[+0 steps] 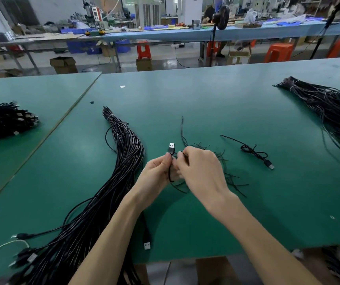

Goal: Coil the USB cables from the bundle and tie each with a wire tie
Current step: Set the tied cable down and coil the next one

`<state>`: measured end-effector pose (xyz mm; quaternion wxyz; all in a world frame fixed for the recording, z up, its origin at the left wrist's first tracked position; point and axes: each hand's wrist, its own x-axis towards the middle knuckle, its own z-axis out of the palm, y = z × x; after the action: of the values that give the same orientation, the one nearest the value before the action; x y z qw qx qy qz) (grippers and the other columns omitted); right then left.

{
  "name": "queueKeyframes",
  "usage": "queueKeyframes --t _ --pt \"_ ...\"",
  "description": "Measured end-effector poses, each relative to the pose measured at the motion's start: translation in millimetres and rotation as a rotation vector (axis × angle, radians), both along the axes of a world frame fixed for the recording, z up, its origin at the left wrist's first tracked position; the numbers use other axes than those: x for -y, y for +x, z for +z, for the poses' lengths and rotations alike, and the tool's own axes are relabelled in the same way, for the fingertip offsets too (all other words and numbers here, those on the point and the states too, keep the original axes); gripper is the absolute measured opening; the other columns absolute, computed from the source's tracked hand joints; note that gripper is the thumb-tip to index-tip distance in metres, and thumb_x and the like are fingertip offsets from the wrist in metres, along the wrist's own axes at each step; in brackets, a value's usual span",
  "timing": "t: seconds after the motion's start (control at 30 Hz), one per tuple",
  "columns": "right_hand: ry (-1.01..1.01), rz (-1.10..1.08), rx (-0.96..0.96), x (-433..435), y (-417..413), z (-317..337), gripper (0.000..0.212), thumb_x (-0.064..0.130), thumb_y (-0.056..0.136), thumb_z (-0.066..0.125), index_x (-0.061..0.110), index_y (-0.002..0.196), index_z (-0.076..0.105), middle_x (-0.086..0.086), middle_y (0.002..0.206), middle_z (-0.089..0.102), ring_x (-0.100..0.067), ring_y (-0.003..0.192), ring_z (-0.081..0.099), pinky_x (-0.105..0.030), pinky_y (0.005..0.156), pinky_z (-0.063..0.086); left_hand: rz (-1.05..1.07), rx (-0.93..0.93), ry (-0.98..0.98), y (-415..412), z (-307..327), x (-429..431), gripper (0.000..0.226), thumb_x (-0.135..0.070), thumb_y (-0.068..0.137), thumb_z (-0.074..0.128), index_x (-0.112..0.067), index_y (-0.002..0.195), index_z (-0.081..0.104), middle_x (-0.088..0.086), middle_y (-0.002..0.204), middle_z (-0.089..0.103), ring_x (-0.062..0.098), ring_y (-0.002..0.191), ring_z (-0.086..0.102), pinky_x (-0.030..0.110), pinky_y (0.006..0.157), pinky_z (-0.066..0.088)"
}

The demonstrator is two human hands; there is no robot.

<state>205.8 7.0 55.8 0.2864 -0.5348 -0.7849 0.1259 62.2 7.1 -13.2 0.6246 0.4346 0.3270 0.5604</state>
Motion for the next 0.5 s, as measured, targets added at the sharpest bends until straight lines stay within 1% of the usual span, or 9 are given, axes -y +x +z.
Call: queueKeyframes --t 0.03,0.1,0.17,0.23,0.27,0.33,0.4,0.43,0.5 --pt "0.042 -0.006 0.056 3 -4 -1 0.032 0.032 0.108 0.041 0.015 0.084 0.054 -0.004 0.090 0.070 -0.027 0.084 0.062 -0.037 0.083 0.040 0.062 -0.021 0.013 -1 0 0 0.042 -0.023 0.111 0.036 0.000 0.094 0.066 0.002 0.084 0.073 0.013 0.076 0.070 0.024 0.075 0.056" --pt "0.083 0.032 0.073 8 -11 -1 0.027 0.024 0.109 0.040 0.014 0.091 0.057 -0.005 0.095 0.067 -0.028 0.086 0.061 -0.036 0.082 0.038 0.200 -0.079 0.012 -4 0 0 0.043 -0.025 0.111 0.041 -0.009 0.084 0.069 -0.003 0.075 0.071 0.008 0.068 0.068 0.019 0.067 0.055" --pt "0.160 0.096 0.097 14 -17 -3 0.019 0.013 0.106 0.048 0.011 0.094 0.063 -0.007 0.094 0.068 -0.029 0.086 0.064 -0.036 0.079 0.041 0.364 -0.139 -0.026 -4 2 0 0.042 -0.033 0.107 0.050 -0.003 0.082 0.068 0.006 0.072 0.065 0.013 0.063 0.062 0.024 0.062 0.051" --pt "0.184 0.103 0.128 18 -23 -5 0.015 0.013 0.105 0.050 0.012 0.100 0.064 -0.004 0.098 0.070 -0.025 0.088 0.065 -0.033 0.080 0.042 0.449 -0.146 -0.048 -3 4 1 0.051 -0.040 0.101 0.057 0.010 0.089 0.063 0.019 0.081 0.054 0.026 0.070 0.049 0.033 0.064 0.043" --pt "0.194 0.100 0.118 18 -25 -6 0.015 0.014 0.105 0.051 0.013 0.102 0.065 -0.004 0.100 0.071 -0.024 0.089 0.065 -0.032 0.081 0.043 0.459 -0.135 -0.058 -2 4 1 0.057 -0.042 0.099 0.059 0.015 0.094 0.061 0.024 0.088 0.054 0.031 0.077 0.047 0.038 0.068 0.043" --pt "0.207 0.105 0.108 18 -31 -9 0.015 0.013 0.105 0.050 0.013 0.104 0.065 -0.004 0.102 0.071 -0.024 0.089 0.065 -0.032 0.084 0.043 0.441 -0.090 -0.087 -3 5 2 0.059 -0.040 0.100 0.058 0.017 0.110 0.063 0.033 0.107 0.065 0.038 0.094 0.053 0.049 0.086 0.047" --pt "0.194 0.110 0.097 15 -34 -13 0.019 0.013 0.107 0.045 0.012 0.109 0.064 -0.004 0.108 0.069 -0.024 0.095 0.064 -0.032 0.089 0.042 0.379 -0.049 -0.109 -5 7 3 0.050 -0.032 0.106 0.051 0.013 0.121 0.064 0.029 0.123 0.068 0.040 0.112 0.059 0.049 0.101 0.048" --pt "0.182 0.101 0.093 12 -33 -15 0.022 0.014 0.108 0.043 0.011 0.111 0.064 -0.005 0.110 0.069 -0.024 0.098 0.063 -0.032 0.090 0.041 0.331 -0.035 -0.109 -5 7 4 0.045 -0.027 0.108 0.048 0.012 0.124 0.063 0.030 0.128 0.066 0.040 0.117 0.060 0.044 0.101 0.050" --pt "0.162 0.064 0.059 8 -29 -18 0.023 0.013 0.107 0.043 0.010 0.111 0.066 -0.005 0.109 0.069 -0.025 0.097 0.063 -0.030 0.085 0.040 0.260 -0.009 -0.096 -6 7 3 0.037 -0.016 0.106 0.048 0.012 0.127 0.062 0.035 0.134 0.059 0.038 0.117 0.059 0.035 0.093 0.054"
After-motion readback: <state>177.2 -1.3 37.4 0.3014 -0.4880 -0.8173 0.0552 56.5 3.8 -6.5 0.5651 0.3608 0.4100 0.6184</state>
